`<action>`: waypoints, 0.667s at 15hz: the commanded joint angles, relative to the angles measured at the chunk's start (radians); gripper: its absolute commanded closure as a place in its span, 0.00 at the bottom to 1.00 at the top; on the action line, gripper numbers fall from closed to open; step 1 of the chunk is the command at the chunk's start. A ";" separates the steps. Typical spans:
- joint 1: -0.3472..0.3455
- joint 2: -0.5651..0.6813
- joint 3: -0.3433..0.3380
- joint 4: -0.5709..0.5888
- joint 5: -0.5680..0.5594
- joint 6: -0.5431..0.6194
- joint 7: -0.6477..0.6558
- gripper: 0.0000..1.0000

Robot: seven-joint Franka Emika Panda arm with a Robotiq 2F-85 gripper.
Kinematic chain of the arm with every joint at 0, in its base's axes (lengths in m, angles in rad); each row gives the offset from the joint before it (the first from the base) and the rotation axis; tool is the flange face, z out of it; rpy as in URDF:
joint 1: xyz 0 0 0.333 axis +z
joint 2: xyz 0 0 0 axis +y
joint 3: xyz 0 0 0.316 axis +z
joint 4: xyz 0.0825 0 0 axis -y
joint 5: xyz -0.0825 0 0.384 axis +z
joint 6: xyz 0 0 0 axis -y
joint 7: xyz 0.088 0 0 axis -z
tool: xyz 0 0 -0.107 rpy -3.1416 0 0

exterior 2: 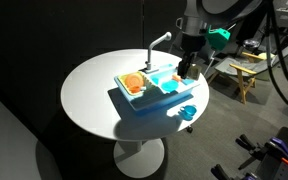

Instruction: Remove the bottle from the sink and put it on the dish rack

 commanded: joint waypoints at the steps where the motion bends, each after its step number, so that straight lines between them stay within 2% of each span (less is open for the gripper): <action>1: 0.006 -0.074 -0.012 -0.017 0.008 -0.040 0.026 0.95; 10: 0.006 -0.153 -0.028 0.028 0.009 -0.115 0.021 0.95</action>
